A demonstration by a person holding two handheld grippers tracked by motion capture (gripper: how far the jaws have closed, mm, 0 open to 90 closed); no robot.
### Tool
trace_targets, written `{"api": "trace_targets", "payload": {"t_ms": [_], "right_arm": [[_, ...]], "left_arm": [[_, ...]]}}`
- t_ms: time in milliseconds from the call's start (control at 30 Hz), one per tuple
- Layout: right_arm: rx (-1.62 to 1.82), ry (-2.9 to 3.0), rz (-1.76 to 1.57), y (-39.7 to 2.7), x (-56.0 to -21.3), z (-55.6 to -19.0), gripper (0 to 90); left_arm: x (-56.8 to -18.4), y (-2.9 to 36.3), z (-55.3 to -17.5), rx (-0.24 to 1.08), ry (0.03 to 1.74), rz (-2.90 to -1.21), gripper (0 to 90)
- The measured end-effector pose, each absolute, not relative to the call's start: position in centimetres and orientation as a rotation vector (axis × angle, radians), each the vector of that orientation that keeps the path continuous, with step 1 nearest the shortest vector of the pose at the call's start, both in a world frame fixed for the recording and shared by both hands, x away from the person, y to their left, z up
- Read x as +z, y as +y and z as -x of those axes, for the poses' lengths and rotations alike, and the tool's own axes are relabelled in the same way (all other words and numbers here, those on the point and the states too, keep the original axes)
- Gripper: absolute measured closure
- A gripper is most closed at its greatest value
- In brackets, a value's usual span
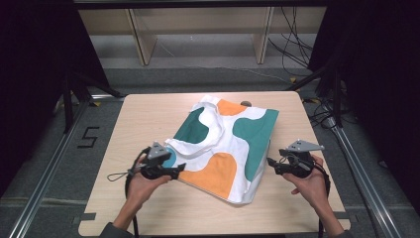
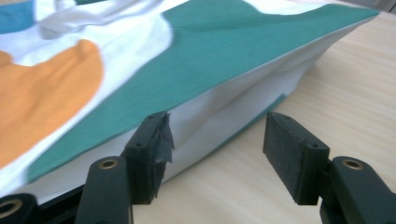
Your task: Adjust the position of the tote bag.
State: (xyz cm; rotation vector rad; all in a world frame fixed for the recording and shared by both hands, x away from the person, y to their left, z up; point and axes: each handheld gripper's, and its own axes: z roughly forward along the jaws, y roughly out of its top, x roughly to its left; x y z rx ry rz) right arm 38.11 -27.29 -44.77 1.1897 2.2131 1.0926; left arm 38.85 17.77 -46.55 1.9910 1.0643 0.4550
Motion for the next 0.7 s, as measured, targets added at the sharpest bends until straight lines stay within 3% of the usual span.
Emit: {"api": "trace_targets", "payload": {"t_ms": [200, 467, 600, 667, 700], "right_arm": [[1.076, 2.261, -1.157, -26.1, -44.9, -36.2, 39.2], [1.06, 2.313, -1.12, -25.4, -45.8, -35.6, 38.3], [1.07, 2.318, -1.125, -25.2, -45.7, -35.2, 38.3], [1.066, 2.327, -1.111, -25.2, -45.8, -35.1, 38.4], [1.066, 2.327, -1.111, -25.2, -45.8, -35.1, 38.4]], "left_arm": [[-48.5, 21.8, -40.6, 0.387, 1.217, -1.99, 29.6], [-50.3, 22.2, -41.9, 0.236, 1.276, -1.898, 30.3], [-50.6, 22.0, -41.7, 0.261, 1.212, -1.996, 43.0], [-50.6, 22.3, -41.6, 0.298, 1.188, -2.043, 55.6], [-50.7, 22.5, -41.6, 0.288, 1.195, -2.022, 55.6]]}}
